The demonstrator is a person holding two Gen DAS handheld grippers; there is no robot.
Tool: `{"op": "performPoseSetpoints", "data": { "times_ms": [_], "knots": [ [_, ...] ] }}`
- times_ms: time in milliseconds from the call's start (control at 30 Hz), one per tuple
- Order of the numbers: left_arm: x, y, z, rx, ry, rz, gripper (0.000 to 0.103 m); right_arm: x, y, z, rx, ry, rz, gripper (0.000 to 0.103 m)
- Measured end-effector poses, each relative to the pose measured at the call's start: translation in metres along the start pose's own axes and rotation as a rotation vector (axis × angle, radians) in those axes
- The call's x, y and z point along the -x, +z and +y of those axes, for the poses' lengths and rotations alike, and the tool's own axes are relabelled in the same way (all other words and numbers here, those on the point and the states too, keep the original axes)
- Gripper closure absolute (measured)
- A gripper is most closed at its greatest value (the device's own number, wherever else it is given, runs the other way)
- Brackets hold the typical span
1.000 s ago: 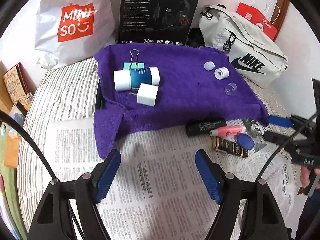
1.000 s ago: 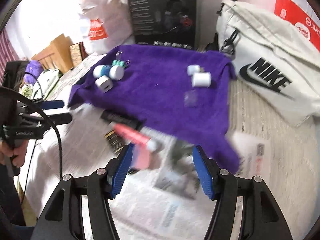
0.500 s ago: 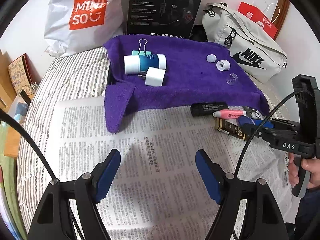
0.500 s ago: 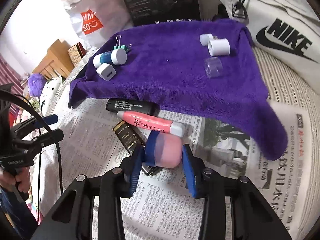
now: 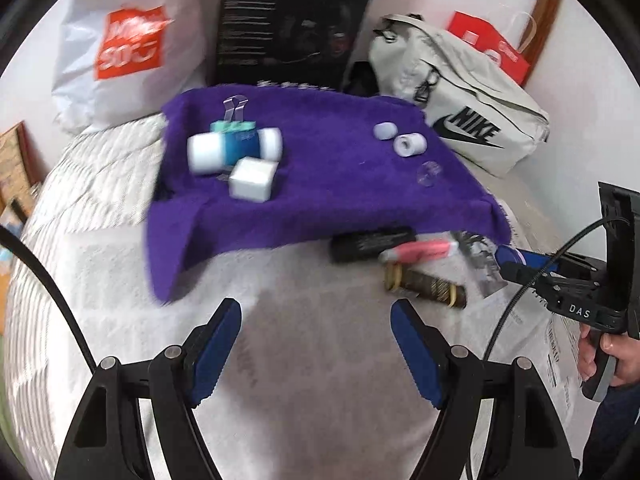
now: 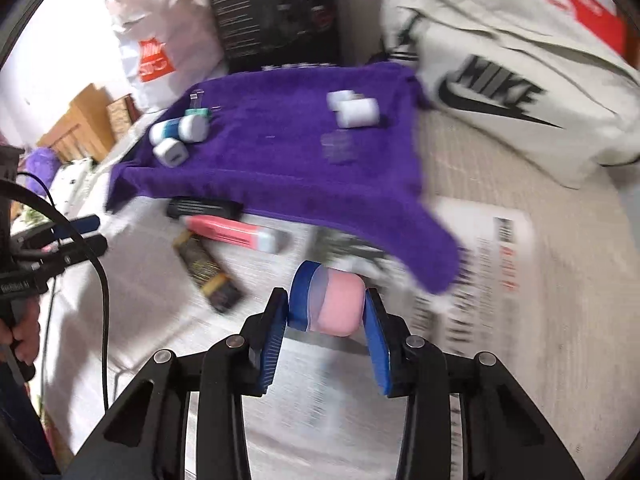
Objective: Organize rigid objects
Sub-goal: 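Grasp the black marker with the left gripper while the right holds the sponge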
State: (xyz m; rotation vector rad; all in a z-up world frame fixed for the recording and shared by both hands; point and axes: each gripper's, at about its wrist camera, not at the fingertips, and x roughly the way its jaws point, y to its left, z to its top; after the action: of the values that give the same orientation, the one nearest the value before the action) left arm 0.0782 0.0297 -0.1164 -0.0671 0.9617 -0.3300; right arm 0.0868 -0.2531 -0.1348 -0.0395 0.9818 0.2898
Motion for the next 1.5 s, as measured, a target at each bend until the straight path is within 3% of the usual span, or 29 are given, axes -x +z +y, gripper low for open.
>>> {"op": "performPoseSetpoints", "data": {
  "times_ms": [333, 800, 833, 900, 1233, 1500],
  "knots": [
    [-0.033, 0.017, -0.025, -0.171, -0.018, 0.0, 0.028, 0.002, -0.02, -0.03, -0.065, 0.026, 0.005, 0.065],
    [-0.052, 0.012, -0.042, -0.317, -0.112, 0.023, 0.033, -0.005, -0.02, -0.03, -0.045, 0.031, 0.017, 0.065],
    [-0.052, 0.011, -0.043, -0.326, -0.127, 0.029, 0.038, -0.005, -0.021, -0.029, -0.042, 0.031, 0.016, 0.065],
    [-0.05, 0.01, -0.044, -0.335, -0.153, 0.044, 0.045, -0.005, -0.021, -0.03, -0.038, 0.031, 0.015, 0.065],
    [-0.057, 0.025, -0.043, -0.329, -0.122, 0.057, 0.045, -0.005, -0.021, -0.029, -0.024, 0.027, 0.016, 0.065],
    [-0.06, 0.019, -0.058, -0.364, -0.185, 0.097, 0.047, -0.006, -0.021, -0.027, -0.007, 0.019, 0.018, 0.064]
  ]
}}
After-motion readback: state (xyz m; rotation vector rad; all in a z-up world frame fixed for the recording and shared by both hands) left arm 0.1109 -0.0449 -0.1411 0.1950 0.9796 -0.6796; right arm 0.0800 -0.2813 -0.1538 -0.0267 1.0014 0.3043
